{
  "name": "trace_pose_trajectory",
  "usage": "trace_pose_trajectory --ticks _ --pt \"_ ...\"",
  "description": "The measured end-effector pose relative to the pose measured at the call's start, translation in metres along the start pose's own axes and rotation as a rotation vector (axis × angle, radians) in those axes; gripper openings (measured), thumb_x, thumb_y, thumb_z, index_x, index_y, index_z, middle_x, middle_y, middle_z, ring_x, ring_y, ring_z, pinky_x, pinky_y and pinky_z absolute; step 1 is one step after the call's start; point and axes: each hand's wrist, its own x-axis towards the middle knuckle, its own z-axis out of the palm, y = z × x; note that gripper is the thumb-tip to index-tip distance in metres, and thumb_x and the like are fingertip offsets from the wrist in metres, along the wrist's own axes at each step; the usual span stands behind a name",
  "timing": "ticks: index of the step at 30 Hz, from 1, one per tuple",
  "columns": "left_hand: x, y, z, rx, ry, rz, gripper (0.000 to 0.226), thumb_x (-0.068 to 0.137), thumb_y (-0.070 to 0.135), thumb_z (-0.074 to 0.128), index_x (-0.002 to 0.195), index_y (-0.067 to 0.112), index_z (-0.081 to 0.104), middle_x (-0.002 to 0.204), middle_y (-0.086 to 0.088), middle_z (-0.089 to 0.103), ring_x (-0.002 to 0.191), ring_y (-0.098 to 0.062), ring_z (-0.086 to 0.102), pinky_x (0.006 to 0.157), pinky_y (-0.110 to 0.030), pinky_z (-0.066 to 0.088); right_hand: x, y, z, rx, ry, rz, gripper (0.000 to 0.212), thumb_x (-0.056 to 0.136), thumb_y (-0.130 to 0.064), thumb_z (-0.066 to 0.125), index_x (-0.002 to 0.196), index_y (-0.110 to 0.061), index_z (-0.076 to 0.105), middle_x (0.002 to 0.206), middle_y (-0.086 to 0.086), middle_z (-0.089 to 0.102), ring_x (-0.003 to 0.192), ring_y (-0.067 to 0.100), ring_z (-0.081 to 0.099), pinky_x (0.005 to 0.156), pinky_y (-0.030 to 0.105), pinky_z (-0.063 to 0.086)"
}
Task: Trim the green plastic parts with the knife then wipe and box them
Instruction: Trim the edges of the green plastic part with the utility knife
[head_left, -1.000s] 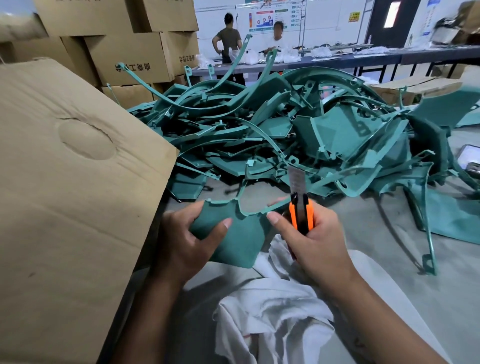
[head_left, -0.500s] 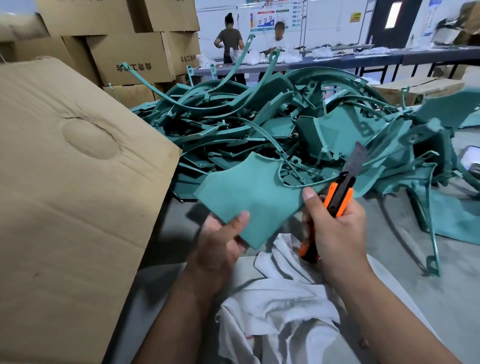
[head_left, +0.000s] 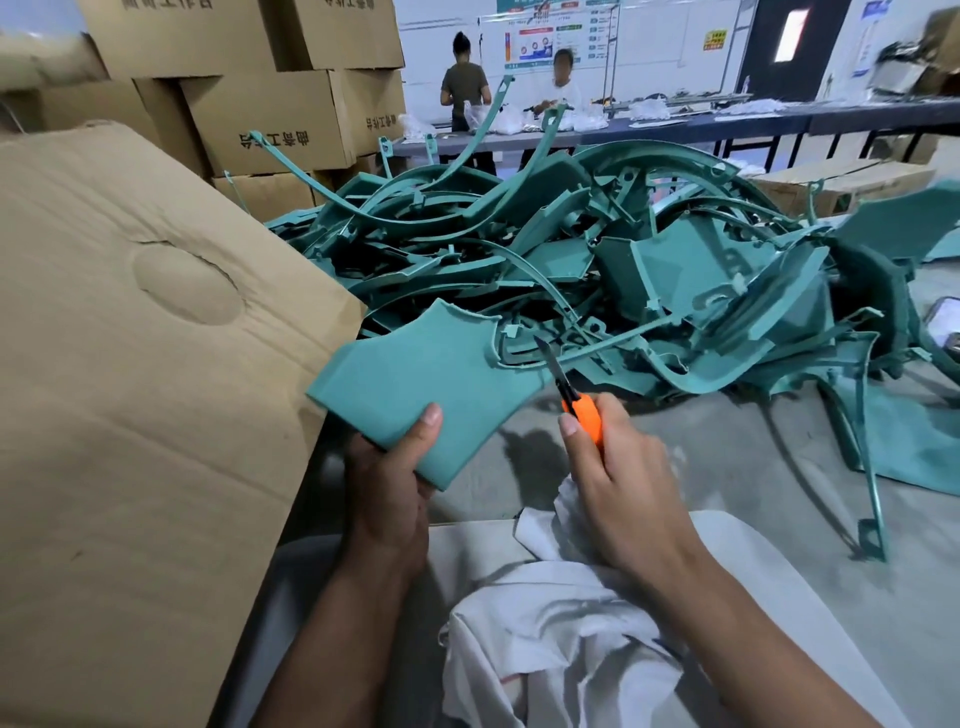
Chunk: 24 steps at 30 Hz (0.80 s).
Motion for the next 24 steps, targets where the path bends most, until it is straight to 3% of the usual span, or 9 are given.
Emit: trace_pose_trajectory --ticks 3,8,10,13,18,21,24 --pt "0.002 -0.002 0.0 -0.006 -0.013 -0.007 0.037 0.077 0.012 0.071 0.114 0.015 0.073 0.117 -0.005 0.076 0.105 -0.021 0.073 0.082 -0.032 0.061 0.0 0.001 0.002 -0.141 0.02 0.018 0.024 0.109 -0.044 0.039 0.094 -0.026 0.046 0.063 -0.004 0.058 0.054 0.015 0.056 0.054 0.043 0.043" --pt "0.006 -0.001 -0.006 -0.015 -0.003 0.049 0.032 0.077 0.007 0.071 0.101 0.026 0.082 0.111 0.002 0.078 0.1 -0.013 0.074 0.079 -0.026 0.059 0.006 0.008 -0.013 -0.111 0.224 0.114 0.031 0.11 -0.036 0.042 0.082 -0.025 0.04 0.058 -0.003 0.051 0.044 0.01 0.047 0.043 0.019 0.033" --pt "0.009 0.002 -0.009 0.005 0.028 0.082 0.036 0.076 0.007 0.075 0.109 0.019 0.077 0.113 0.002 0.077 0.102 -0.013 0.073 0.081 -0.026 0.058 0.009 0.012 -0.02 -0.138 0.271 0.136 0.032 0.11 -0.035 0.042 0.082 -0.021 0.041 0.059 -0.001 0.051 0.044 0.011 0.045 0.041 0.02 0.031" --pt "0.011 0.006 -0.012 0.049 0.075 0.115 0.049 0.075 0.009 0.074 0.123 0.013 0.068 0.118 0.0 0.076 0.107 -0.016 0.072 0.088 -0.031 0.057 0.01 0.016 -0.024 -0.202 0.341 0.127 0.028 0.11 -0.033 0.042 0.087 -0.017 0.043 0.06 0.0 0.049 0.049 0.019 0.048 0.046 0.032 0.028" --pt "0.013 0.011 -0.018 0.085 0.073 0.174 0.054 0.081 0.013 0.07 0.134 0.014 0.062 0.131 -0.002 0.07 0.122 -0.022 0.066 0.106 -0.042 0.05 0.005 0.008 -0.027 -0.357 0.427 0.022 0.019 0.109 -0.025 0.046 0.092 -0.017 0.044 0.06 -0.01 0.041 0.047 0.01 0.041 0.046 0.029 0.025" --pt "0.016 0.011 -0.024 0.11 0.115 0.21 0.038 0.084 0.013 0.071 0.122 0.019 0.069 0.128 0.003 0.072 0.122 -0.02 0.066 0.103 -0.037 0.05 0.004 0.005 -0.027 -0.352 0.462 -0.056 0.021 0.109 -0.027 0.045 0.089 -0.018 0.045 0.059 -0.01 0.04 0.046 0.01 0.041 0.044 0.031 0.03" --pt "0.017 0.009 -0.027 0.18 0.143 0.245 0.024 0.089 0.01 0.071 0.111 0.02 0.071 0.115 0.011 0.076 0.114 -0.016 0.07 0.09 -0.023 0.054 0.005 0.008 -0.028 -0.258 0.469 -0.067 0.02 0.109 -0.022 0.048 0.089 -0.016 0.048 0.06 -0.008 0.041 0.047 0.01 0.042 0.045 0.029 0.03"
